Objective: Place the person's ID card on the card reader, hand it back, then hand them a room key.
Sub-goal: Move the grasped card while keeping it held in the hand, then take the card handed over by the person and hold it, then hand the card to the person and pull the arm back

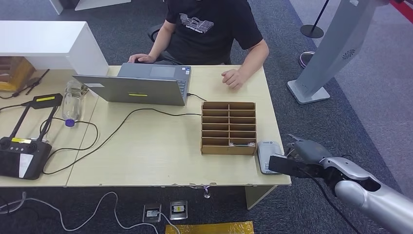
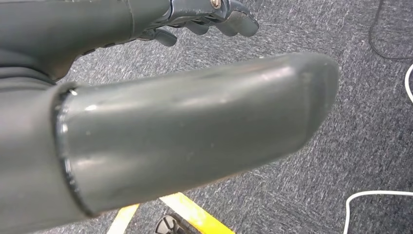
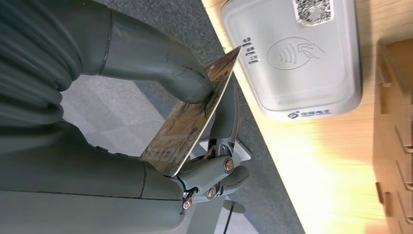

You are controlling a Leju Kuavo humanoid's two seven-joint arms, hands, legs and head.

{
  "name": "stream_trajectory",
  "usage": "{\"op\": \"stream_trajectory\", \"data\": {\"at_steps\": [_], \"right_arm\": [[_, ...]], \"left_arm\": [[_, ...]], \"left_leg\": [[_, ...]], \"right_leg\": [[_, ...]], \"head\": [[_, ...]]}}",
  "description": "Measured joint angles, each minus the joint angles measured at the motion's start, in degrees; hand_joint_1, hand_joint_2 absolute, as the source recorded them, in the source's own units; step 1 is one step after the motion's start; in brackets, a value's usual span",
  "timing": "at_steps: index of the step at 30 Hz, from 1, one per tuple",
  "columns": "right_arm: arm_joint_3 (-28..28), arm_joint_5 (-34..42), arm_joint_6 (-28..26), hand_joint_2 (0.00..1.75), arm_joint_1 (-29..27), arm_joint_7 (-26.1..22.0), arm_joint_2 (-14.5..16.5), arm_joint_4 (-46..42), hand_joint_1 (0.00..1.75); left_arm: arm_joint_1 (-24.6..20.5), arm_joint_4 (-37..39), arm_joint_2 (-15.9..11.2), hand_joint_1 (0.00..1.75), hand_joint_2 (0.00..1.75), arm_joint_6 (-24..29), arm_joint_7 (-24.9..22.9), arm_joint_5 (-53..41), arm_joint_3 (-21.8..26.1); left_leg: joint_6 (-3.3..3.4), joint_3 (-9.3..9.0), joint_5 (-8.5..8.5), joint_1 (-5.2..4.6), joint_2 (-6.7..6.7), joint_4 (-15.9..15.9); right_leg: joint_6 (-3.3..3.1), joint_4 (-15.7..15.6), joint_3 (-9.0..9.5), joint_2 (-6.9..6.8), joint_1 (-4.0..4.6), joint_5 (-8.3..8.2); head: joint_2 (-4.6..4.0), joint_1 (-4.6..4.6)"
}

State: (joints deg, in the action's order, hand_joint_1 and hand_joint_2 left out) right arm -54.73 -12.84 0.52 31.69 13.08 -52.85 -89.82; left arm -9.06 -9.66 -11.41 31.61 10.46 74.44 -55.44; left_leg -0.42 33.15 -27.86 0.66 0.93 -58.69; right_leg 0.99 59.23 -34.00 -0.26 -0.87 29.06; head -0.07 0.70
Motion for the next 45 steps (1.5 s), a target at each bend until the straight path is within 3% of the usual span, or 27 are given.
{"op": "stream_trajectory", "data": {"at_steps": [16,45], "right_arm": [[1.1,-1.8,-3.1,1.75,-4.4,-0.7,2.0,-0.9,1.75],[10.1,-6.4,-3.3,1.75,-5.5,-8.6,10.9,16.7,1.75]], "left_arm": [[0.0,0.0,0.8,0.0,0.0,-0.2,0.9,-1.1,0.4],[-0.1,0.0,0.7,0.0,0.0,-0.4,0.9,-2.8,0.4]], "left_leg": [[0.0,0.01,0.0,0.0,0.01,0.0],[0.0,-0.01,0.0,0.01,0.0,0.0]], "right_leg": [[0.0,0.0,0.01,-0.02,0.0,0.01],[0.0,0.0,0.03,0.03,0.01,0.01]], "head": [[0.0,0.0],[0.0,0.0]]}}
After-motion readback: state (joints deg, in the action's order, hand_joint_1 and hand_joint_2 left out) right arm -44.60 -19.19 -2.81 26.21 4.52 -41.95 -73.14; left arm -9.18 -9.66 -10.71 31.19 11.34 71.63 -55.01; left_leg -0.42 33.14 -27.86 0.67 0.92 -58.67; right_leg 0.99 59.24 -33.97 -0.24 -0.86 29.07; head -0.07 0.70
